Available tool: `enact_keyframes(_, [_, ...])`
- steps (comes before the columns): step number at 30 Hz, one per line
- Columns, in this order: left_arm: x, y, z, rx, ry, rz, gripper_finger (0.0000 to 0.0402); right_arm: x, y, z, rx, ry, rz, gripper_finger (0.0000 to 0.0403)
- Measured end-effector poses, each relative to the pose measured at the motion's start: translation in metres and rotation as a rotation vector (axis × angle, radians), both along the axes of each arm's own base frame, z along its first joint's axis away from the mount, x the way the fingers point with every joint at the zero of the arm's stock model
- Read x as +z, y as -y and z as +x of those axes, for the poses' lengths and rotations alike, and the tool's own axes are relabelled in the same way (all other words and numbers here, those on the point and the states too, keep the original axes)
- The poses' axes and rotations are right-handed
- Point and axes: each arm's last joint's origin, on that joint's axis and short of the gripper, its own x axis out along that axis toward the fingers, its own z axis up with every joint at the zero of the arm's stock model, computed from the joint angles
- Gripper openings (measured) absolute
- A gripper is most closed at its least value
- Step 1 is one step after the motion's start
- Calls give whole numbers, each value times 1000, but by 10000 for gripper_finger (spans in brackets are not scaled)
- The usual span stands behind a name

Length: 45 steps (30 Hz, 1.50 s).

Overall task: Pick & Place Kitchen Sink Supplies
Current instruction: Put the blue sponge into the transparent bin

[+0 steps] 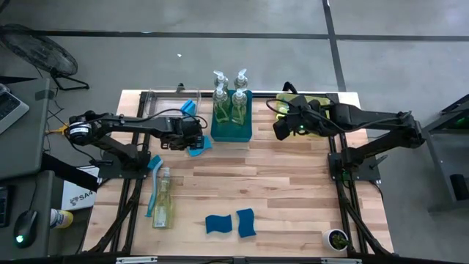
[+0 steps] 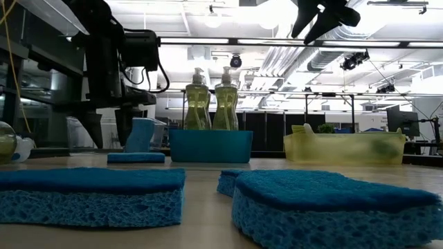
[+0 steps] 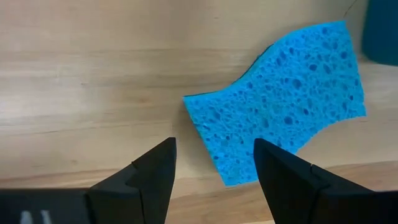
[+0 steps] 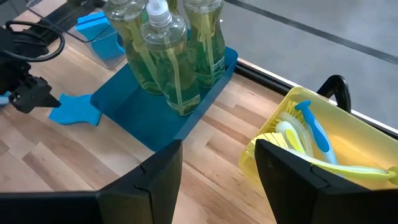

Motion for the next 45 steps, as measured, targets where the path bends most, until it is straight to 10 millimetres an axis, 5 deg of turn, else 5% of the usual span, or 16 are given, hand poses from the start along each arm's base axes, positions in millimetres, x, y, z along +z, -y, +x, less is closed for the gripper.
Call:
enact_keyframes(14, [-27,4,-11,70,37,-50,209,0,-2,0,4,0,-6,195])
enact_keyframes(27, [-29,4,-11,69,56,-34,205,0,-2,0,2,2,-6,195])
enact_keyframes(45, [-28,1,-6,68,95,16,8,0,-2,0,1,2,-6,195])
